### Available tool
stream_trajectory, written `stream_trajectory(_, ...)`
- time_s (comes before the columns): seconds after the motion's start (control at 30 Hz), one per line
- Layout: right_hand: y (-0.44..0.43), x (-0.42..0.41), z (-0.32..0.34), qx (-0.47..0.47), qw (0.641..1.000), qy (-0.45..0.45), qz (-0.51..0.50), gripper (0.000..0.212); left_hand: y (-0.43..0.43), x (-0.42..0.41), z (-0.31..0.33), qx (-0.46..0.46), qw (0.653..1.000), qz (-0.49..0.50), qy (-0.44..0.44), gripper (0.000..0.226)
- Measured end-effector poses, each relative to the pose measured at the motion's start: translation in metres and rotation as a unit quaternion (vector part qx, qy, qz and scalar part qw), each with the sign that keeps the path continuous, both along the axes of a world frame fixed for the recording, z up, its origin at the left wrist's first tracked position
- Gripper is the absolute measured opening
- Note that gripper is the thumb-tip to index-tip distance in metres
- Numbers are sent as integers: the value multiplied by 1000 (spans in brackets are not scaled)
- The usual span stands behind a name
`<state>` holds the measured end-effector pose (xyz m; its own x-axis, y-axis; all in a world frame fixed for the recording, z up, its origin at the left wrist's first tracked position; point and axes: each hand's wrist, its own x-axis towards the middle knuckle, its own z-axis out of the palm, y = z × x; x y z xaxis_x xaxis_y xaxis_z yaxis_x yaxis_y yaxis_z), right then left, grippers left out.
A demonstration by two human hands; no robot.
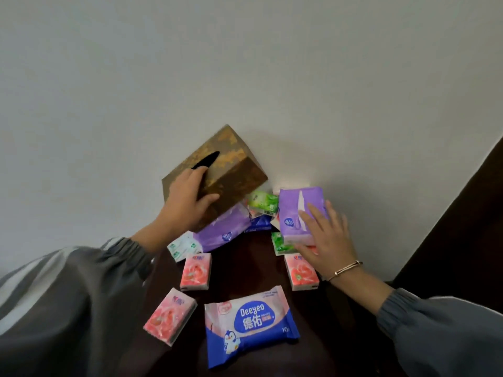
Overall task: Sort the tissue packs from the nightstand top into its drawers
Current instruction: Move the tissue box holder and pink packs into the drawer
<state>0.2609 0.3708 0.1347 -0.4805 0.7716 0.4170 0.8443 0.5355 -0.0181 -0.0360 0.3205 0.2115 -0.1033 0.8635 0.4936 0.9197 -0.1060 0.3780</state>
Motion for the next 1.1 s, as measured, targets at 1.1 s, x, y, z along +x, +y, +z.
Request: stream_trajectory(1.1, 10, -52, 54, -238, 925, 289, -62, 60, -120, 33, -22, -143, 973, 165, 80, 52)
